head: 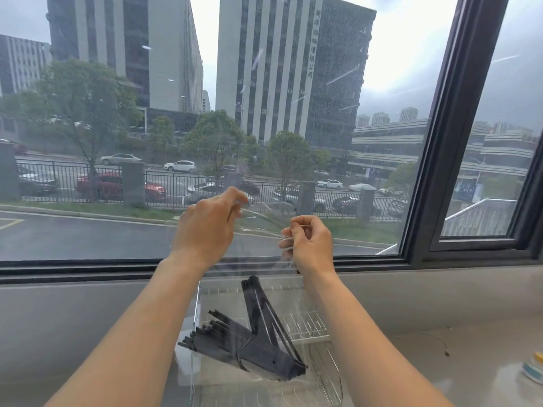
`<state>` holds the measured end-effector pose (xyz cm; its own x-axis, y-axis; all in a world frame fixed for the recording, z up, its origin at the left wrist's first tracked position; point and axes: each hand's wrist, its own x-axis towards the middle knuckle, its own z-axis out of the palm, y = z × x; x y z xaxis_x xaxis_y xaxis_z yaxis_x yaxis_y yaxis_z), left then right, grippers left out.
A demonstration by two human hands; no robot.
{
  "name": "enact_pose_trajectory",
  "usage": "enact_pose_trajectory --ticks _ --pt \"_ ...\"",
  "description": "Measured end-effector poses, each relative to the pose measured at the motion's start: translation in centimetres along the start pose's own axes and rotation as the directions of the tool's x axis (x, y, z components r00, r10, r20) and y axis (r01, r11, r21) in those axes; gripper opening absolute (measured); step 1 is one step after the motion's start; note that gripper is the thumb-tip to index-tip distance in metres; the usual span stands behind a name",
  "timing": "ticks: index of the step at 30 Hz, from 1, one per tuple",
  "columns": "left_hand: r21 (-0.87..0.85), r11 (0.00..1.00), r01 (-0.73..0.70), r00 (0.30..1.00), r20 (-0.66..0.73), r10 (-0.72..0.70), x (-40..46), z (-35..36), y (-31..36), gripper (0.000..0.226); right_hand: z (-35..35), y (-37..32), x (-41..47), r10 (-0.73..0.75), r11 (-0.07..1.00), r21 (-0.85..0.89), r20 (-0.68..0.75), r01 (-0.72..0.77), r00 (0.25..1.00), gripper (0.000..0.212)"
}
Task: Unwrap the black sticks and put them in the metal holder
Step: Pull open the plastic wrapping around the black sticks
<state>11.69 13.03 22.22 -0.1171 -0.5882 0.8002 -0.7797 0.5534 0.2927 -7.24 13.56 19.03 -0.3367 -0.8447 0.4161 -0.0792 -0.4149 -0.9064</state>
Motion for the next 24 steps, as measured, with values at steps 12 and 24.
enact_pose_trajectory --ticks 12,24 --pt "-0.125 0.986 0.114 0.987 0.124 -0.099 0.0 0.4 -0.7 0.007 -0.4 0.0 -0.4 0.076 0.989 0.107 0.210 -0.100 0.975 0.046" --pt "-0.272 0.945 0.184 0.962 0.249 -0.116 1.0 -1.1 -2.4 0.008 -1.5 1.7 -0.4 0.101 0.992 0.046 0.296 -0.120 0.950 0.050"
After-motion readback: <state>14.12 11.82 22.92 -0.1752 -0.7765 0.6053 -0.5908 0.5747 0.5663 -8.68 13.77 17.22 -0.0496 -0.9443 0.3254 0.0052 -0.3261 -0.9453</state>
